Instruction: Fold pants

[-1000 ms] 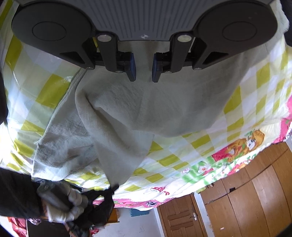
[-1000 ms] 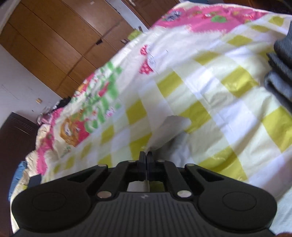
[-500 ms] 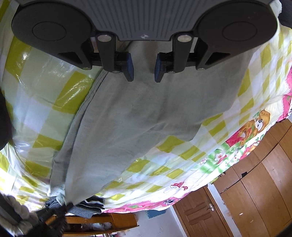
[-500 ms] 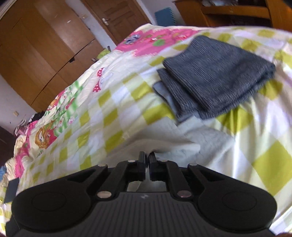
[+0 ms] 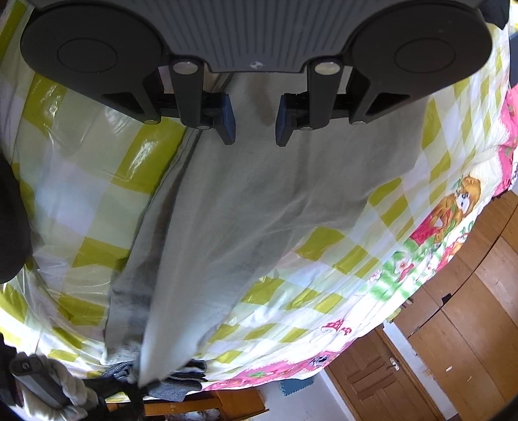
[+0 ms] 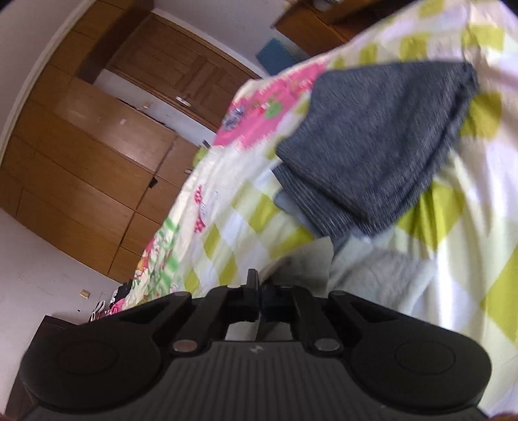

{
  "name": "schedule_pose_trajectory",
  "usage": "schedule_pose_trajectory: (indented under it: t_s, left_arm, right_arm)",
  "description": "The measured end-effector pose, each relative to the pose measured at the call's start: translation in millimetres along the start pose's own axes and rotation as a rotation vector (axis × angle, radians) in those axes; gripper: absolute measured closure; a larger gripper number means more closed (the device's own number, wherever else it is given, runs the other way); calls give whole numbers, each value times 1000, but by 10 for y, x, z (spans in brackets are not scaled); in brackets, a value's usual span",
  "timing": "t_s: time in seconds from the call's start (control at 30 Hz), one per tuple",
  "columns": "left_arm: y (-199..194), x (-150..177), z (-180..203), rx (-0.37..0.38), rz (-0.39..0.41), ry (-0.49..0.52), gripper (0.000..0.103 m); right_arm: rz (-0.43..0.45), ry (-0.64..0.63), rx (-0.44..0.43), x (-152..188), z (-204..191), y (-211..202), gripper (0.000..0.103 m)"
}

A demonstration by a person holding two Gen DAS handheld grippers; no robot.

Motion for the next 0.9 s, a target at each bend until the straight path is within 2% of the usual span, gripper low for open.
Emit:
schedule_pose_trajectory:
  t_s: [0.07, 0.1, 0.13, 0.2, 0.27, 0.33, 0.43, 0.53, 0.63, 0.67, 0.7, 0.73, 0.8, 0.9]
  left_arm:
    - [3, -35, 26, 8, 8, 7, 60]
    - [12, -44, 44, 13, 9, 9, 60]
    - [28, -45, 64, 17, 8, 11, 60]
    - [58, -39, 105, 16, 8, 15, 60]
    - [66, -29, 111, 13, 10, 14, 60]
    - [52, -23, 102, 16, 10, 5, 60]
    - [42, -9, 97, 19, 9, 12, 60]
    - [51, -19, 112, 15, 12, 24, 60]
    - [53, -25, 111, 10, 15, 12, 60]
    - [51, -28, 108, 8, 16, 3, 60]
    - [51, -29, 105, 7, 15, -5, 60]
    - [50, -32, 104, 5, 14, -11, 60]
    - [39, -35, 100, 1, 14, -16, 60]
    - [-36, -70, 74, 3, 31, -41, 60]
  right_arm:
    - [18, -52, 3, -19, -18, -142, 100]
    - [-3, -65, 27, 33, 62, -157, 99]
    - [-43, -84, 66, 111, 172, -125, 95]
    - [-98, -77, 199, 244, 506, -64, 95]
    - [-101, -11, 232, 268, 705, -108, 95]
    - [-65, 59, 235, 242, 797, -225, 88]
    - [-61, 91, 241, 249, 889, -348, 70]
    - [-75, 110, 232, 260, 913, -242, 66]
    - [-101, 192, 157, 258, 847, -4, 63]
    - [-125, 202, 134, 285, 810, 106, 65]
    - [-136, 204, 151, 313, 806, 196, 71]
    - [-149, 211, 176, 340, 807, 259, 100]
    - [-151, 230, 134, 309, 693, 238, 98]
    - [-72, 123, 31, 68, 290, -128, 99]
Point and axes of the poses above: each gripper's, at about its wrist camera, not at the fingertips, and y roughly the way its jaws point, z to its right, x to its underside, the point moved 10 cm from there along y, roughly the way its jaws point, and after that the axes turned 10 degrees about y, right-handed, at the moved point
